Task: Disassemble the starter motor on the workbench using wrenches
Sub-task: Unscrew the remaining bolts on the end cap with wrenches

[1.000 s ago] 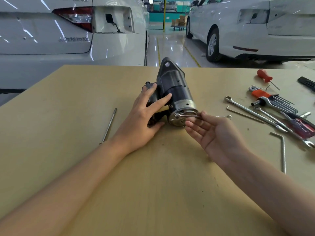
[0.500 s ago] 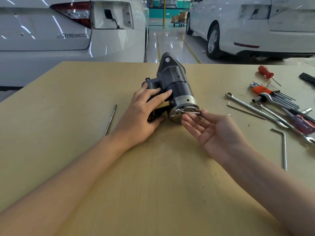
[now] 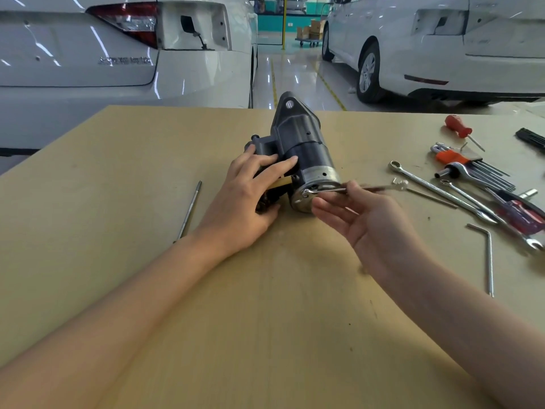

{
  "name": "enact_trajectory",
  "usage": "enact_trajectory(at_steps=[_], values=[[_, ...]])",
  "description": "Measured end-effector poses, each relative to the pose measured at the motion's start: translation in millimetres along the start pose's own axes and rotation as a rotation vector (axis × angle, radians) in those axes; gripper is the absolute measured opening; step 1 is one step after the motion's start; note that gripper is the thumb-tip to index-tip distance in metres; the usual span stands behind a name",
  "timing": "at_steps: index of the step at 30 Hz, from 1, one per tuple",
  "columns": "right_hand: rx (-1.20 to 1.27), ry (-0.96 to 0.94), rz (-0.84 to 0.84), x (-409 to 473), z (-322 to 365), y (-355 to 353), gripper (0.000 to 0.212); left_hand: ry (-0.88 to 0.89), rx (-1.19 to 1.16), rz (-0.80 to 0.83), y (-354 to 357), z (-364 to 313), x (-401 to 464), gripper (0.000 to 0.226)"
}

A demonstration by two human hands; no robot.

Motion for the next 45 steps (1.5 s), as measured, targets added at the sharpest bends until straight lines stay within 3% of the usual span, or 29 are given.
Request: enact_trajectory(at_steps=[4, 10, 14, 18, 20, 22, 23, 24, 28, 30, 34, 45], values=[[-0.364, -0.318, 0.065, -5, 20, 11, 0.012, -0.003, -0.017, 0.011, 1, 2, 0, 0.07], [-1.369, -1.058, 0.334, -27, 33, 63, 0.009, 0.042, -0.007, -0.015, 2, 6, 2, 0.06], [-1.738, -1.124, 0.591, -35, 0, 83, 0.009, 0.043, -0.063, -0.052, 4, 13, 2, 0.063], [-1.903, -1.199, 0.579, -39, -15, 80, 0.014, 0.038, -0.004, 0.017, 8, 21, 3, 0.062], [-1.851, -1.308, 0.579, -44, -11, 77, 0.012, 0.042, -0.025, 0.032, 7, 20, 2, 0.061], [-1.595, -1.355, 0.527, -48, -1, 65, 0.003, 0.049, -0.03, 0.029, 5, 17, 2, 0.059], [-1.41, -1.285, 0.439, -47, 7, 56, 0.004, 0.053, -0.021, 0.023, 3, 16, 3, 0.059], [-1.212, -1.135, 0.32, -42, 14, 44, 0.01, 0.053, -0.011, 0.024, 2, 14, 3, 0.062], [-0.391, -0.192, 0.018, -7, 10, -2, 0.023, 0.039, -0.001, 0.038, -1, 11, 3, 0.071], [-0.2, 0.025, -0.02, -2, 3, -8, 0.024, 0.043, 0.01, 0.028, -1, 10, 2, 0.071], [-0.007, 0.103, 0.021, -2, 0, -3, 0.021, 0.053, 0.028, 0.018, -2, 7, 2, 0.071], [0.036, 0.082, 0.023, -3, -5, -1, 0.022, 0.059, 0.011, -0.004, -2, 7, 2, 0.071]])
Point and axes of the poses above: each hand's wrist, its own x-axis towards the middle knuckle, its own y-axis out of the palm, z = x × y, the point moved 5 cm from there along x, towards the middle knuckle, and after that the axes turned 4 degrees about -z, right-handed, at the moved point
